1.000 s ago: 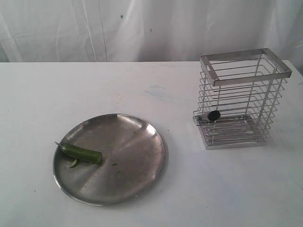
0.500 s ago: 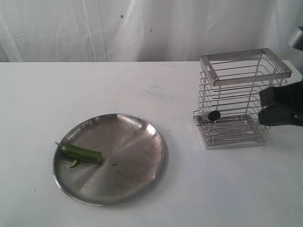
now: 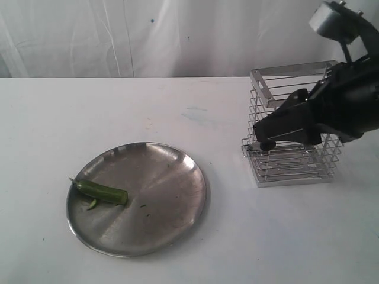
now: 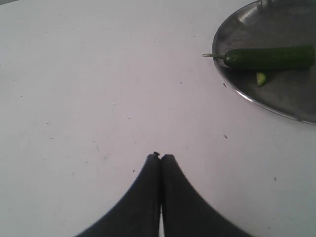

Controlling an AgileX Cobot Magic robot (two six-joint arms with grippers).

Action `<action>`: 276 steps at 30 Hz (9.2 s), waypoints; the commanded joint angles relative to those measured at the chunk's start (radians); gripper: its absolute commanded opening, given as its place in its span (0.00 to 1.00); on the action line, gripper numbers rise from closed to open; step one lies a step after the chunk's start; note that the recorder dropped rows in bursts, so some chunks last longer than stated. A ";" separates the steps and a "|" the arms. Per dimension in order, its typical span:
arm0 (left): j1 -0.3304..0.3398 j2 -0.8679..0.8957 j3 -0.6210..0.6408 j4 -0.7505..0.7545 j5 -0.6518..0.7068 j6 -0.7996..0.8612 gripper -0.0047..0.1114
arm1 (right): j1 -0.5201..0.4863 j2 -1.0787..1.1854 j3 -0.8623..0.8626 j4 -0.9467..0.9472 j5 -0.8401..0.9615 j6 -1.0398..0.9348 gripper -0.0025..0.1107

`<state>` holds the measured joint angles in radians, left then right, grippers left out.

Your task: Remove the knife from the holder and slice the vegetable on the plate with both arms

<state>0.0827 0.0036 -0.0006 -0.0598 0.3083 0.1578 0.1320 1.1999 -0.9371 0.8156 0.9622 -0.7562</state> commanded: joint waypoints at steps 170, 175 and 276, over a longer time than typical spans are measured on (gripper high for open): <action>-0.005 -0.004 0.001 -0.005 -0.001 -0.001 0.04 | 0.594 0.439 0.430 -0.745 -1.194 1.047 0.37; -0.005 -0.004 0.001 -0.005 -0.001 -0.001 0.04 | 0.594 0.416 0.414 -0.745 -1.164 1.047 0.41; -0.005 -0.004 0.001 -0.005 -0.001 -0.001 0.04 | 0.140 0.939 -0.189 0.186 0.205 -0.167 0.57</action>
<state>0.0827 0.0036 -0.0006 -0.0598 0.3083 0.1578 0.2678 2.1156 -1.1291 1.0003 1.1973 -0.9069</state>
